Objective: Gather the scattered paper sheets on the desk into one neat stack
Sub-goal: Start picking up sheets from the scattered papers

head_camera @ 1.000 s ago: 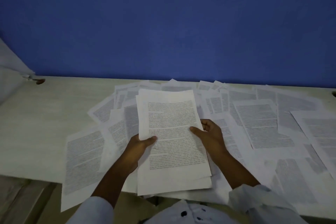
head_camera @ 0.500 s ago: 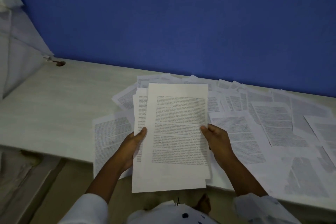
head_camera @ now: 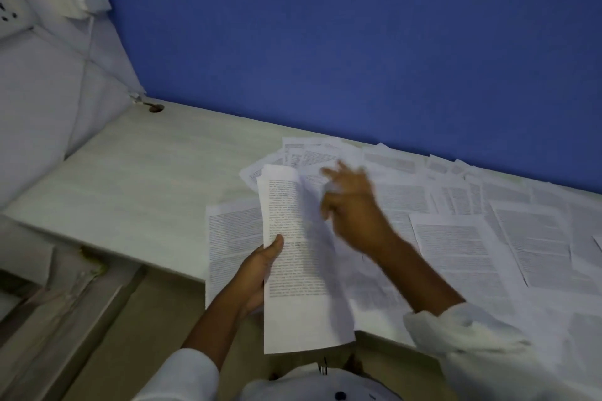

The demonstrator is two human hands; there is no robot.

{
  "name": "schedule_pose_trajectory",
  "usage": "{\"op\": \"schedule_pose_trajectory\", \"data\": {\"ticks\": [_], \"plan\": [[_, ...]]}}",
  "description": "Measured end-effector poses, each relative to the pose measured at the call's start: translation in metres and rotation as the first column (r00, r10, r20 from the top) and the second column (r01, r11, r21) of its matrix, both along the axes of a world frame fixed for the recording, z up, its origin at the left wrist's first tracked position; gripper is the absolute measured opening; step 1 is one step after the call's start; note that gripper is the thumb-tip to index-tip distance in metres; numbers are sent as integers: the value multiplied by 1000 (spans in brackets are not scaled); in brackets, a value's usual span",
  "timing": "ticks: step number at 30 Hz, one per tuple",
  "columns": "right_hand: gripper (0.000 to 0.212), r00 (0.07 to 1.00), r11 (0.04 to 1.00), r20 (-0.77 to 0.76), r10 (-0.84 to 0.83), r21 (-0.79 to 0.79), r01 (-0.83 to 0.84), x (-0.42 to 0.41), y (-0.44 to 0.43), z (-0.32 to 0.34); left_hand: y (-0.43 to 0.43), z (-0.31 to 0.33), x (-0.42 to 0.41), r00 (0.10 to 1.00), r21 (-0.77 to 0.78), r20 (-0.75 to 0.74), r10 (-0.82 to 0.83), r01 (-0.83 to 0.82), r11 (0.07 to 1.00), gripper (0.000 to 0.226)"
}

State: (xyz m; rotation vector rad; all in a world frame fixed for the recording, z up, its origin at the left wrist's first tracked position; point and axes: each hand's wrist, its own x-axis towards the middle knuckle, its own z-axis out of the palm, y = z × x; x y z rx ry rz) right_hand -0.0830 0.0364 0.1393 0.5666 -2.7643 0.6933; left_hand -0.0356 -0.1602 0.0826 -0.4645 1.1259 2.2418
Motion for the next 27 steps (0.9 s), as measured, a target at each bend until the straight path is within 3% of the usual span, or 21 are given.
{"op": "schedule_pose_trajectory", "data": {"ticks": [3, 5, 8, 11, 14, 16, 17, 18, 20, 22, 24, 27], "plan": [[21, 982, 981, 21, 186, 59, -187, 13, -40, -32, 8, 7, -4, 998, 48, -26, 62, -61, 997, 36], [38, 995, 996, 35, 94, -13, -93, 19, -48, -49, 9, 10, -7, 994, 71, -19, 103, -102, 992, 39], [69, 978, 982, 176, -113, -132, 137, 21, -49, -59, 8, 10, -13, 995, 58, -34, 93, -91, 994, 46], [75, 948, 954, 308, -86, -247, 167, 19, -37, -63, 19, 7, -22, 992, -104, -107, 61, -73, 992, 43], [73, 891, 821, 429, -147, -450, 352, 10, 1, -56, 27, 9, -34, 990, -123, -117, 84, -99, 987, 42], [81, 763, 711, 624, -169, -459, 533, 1, 40, -49, 28, 14, -39, 988, -42, -115, 101, -106, 993, 40], [83, 655, 664, 752, -77, -451, 596, -3, 60, -46, 29, 16, -41, 989, -3, -114, 98, -99, 995, 40], [82, 539, 614, 837, 96, -476, 630, -6, 77, -46, 31, 18, -43, 990, 14, -113, 82, -80, 997, 39], [61, 396, 473, 819, 415, -566, 676, -8, 99, -50, 37, 19, -46, 991, -66, -134, 4, -13, 998, 37], [43, 396, 388, 760, 515, -619, 683, -10, 105, -52, 47, 16, -51, 981, -323, -179, -76, 15, 946, 34], [38, 486, 419, 741, 464, -666, 617, -16, 104, -54, 56, 12, -54, 971, -545, -207, -116, -16, 838, 32], [40, 608, 489, 700, 374, -706, 512, -26, 103, -54, 63, 11, -55, 976, -593, -215, 10, -139, 793, 27]]}}
